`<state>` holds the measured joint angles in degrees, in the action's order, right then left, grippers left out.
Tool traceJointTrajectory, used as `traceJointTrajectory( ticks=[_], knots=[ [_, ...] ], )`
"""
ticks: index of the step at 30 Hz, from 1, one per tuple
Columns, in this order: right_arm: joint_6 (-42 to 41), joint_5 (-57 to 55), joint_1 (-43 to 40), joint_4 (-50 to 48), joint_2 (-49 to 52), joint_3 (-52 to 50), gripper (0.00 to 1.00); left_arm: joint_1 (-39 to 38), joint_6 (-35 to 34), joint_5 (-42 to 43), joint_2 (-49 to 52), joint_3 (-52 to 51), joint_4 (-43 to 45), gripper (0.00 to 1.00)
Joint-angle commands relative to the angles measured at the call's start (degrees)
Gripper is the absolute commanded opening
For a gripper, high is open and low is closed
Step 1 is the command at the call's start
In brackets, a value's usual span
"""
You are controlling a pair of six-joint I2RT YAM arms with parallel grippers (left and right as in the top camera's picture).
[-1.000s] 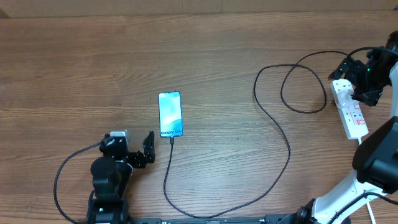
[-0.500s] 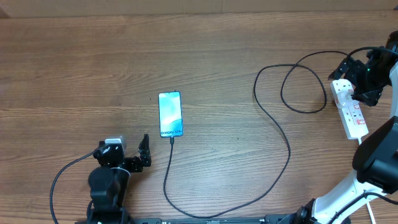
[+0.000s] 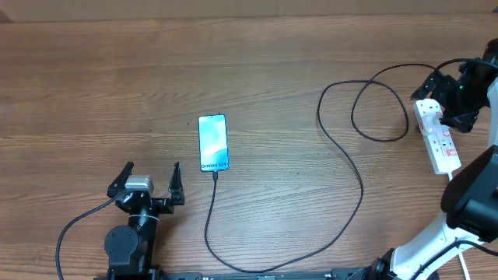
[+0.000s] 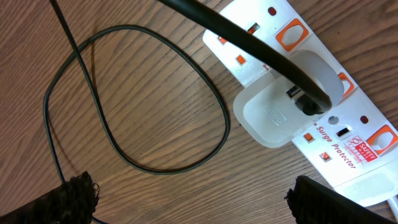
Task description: Plug charger to phone and switch on socket
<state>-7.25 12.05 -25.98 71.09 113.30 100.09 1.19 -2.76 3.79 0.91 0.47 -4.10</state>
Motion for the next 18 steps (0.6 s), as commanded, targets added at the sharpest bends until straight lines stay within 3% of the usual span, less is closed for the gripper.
traceJointTrajectory(
  ticks=[1, 18],
  knots=[
    [0.5, 0.2, 0.2, -0.3, -1.2, 1.1, 1.00, -0.1, 1.4, -0.8, -0.7, -0.2, -0.2, 1.00],
    [0.5, 0.2, 0.2, -0.3, -1.2, 1.1, 1.00, -0.1, 1.4, -0.8, -0.7, -0.2, -0.2, 1.00]
  ],
)
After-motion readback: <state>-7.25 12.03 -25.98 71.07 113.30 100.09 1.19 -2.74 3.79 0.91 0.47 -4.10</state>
